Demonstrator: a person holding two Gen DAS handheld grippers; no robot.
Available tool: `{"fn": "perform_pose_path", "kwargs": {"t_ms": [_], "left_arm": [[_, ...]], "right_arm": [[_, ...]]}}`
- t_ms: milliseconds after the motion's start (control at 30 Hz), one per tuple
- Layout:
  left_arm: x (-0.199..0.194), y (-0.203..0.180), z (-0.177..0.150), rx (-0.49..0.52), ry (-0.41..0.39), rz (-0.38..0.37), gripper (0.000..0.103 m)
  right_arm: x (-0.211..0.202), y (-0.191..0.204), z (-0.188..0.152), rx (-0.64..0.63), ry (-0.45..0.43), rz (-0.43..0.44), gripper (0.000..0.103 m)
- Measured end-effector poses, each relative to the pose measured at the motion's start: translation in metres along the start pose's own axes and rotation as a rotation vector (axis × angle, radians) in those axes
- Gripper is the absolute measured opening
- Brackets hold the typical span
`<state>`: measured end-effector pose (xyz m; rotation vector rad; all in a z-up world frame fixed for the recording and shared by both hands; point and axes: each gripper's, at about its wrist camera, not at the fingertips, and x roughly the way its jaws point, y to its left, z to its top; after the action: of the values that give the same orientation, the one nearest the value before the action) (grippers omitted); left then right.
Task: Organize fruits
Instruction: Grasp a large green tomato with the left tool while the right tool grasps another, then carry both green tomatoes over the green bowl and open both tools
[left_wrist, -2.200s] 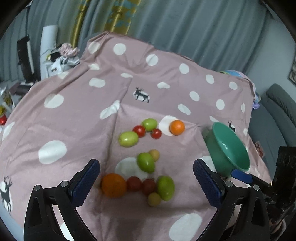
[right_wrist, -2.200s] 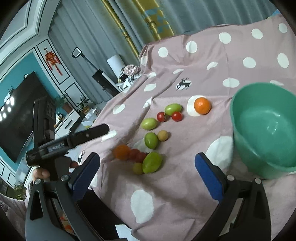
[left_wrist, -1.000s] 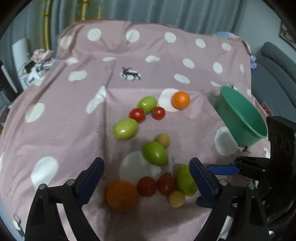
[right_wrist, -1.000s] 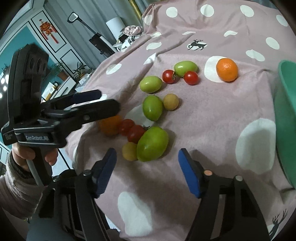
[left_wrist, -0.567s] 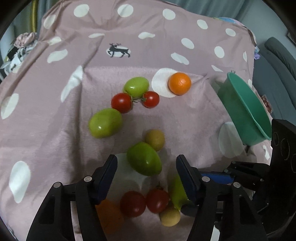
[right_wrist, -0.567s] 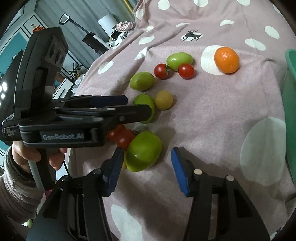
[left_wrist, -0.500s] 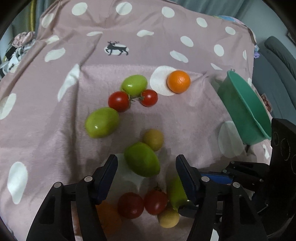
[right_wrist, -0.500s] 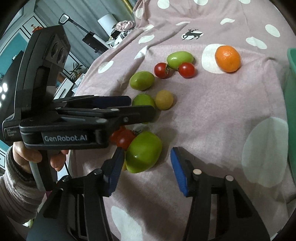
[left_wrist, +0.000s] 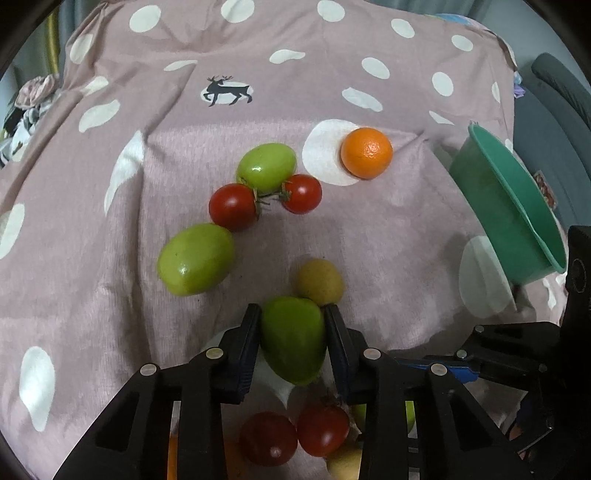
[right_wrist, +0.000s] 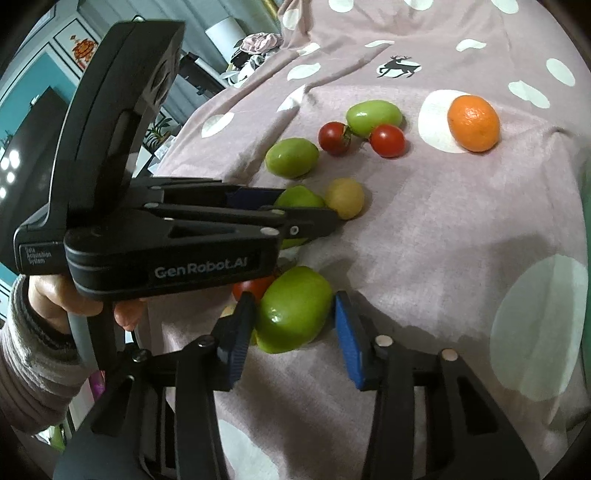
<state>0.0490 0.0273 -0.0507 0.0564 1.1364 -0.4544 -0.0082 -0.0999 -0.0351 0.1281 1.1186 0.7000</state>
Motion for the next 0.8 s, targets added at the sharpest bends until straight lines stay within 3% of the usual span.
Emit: {"fn": "perform_pose_path", "kwargs": {"t_ms": [267, 467, 800], "left_arm": [[0.000, -0.002, -0.002, 0.002, -0.021, -0.018, 0.035], [-0.015, -0.005, -0.006, -0.030, -0.078, -0.071, 0.035], [-0.046, -0.018, -0.015, -0.047, -0.160, -0.116, 0.035]], "right_arm": [[-0.002, -0.006, 0.000, 0.028, -0.028, 0.022, 0.043], [-0.026, -0.016, -0.012, 0.103, -0.092, 0.086, 0.043], [-0.073, -0.028, -0.027, 0.163, -0.184, 0.078, 0.043]]}}
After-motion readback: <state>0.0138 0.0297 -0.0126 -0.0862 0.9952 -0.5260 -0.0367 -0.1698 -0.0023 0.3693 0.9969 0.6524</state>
